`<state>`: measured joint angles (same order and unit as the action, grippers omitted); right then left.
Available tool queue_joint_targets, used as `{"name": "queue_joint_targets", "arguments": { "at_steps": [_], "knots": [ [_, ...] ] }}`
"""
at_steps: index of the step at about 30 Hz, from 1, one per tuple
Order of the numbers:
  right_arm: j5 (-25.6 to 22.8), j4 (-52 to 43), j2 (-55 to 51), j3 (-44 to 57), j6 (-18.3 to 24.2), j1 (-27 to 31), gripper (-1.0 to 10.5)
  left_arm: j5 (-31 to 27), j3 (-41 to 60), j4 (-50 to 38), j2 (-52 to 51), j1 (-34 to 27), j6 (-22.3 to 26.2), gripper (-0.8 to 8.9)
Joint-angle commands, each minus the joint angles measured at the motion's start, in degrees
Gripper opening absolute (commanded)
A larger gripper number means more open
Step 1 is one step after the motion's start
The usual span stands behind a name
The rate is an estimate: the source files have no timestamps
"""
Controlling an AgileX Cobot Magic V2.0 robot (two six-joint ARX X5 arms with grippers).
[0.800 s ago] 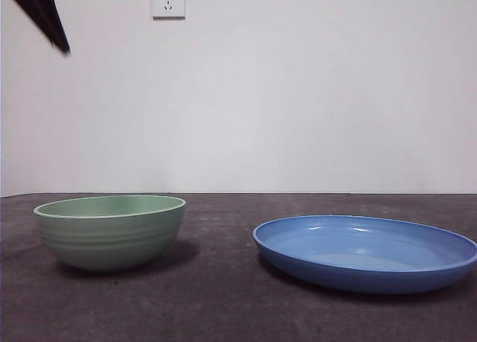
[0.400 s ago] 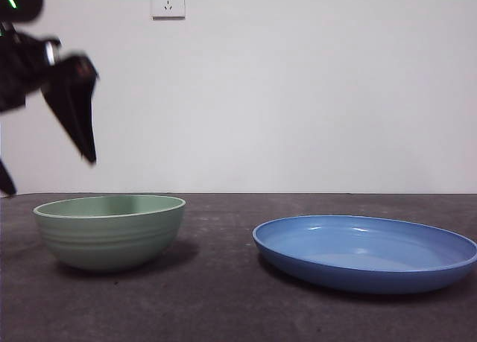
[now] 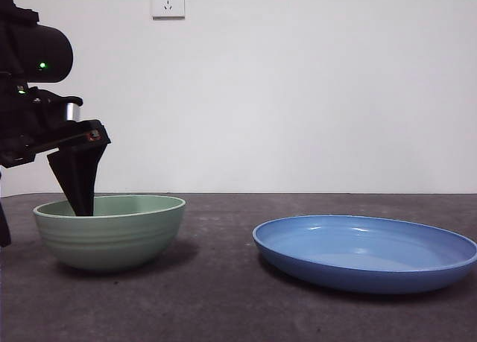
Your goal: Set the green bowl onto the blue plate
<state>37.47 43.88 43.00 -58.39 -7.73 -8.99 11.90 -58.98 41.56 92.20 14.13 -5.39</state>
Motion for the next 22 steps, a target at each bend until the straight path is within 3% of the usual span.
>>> {"name": "queue_joint_targets", "arguments": {
  "at_steps": [1,15,22],
  "knots": [
    [0.04,-0.52,0.33,-1.09,-0.22,-0.22,6.5,-0.15,-1.46,-0.57,1.18,0.96,1.77,4.82],
    [0.07,-0.50,0.33,-1.09,-0.63,-0.22,6.5,-0.20,-1.51,-0.52,1.79,1.75,1.95,0.07],
    [0.07,-0.50,0.33,-1.09,-0.63,-0.22,6.5,-0.52,-2.71,-0.35,1.79,1.79,1.25,0.08]
  ]
}}
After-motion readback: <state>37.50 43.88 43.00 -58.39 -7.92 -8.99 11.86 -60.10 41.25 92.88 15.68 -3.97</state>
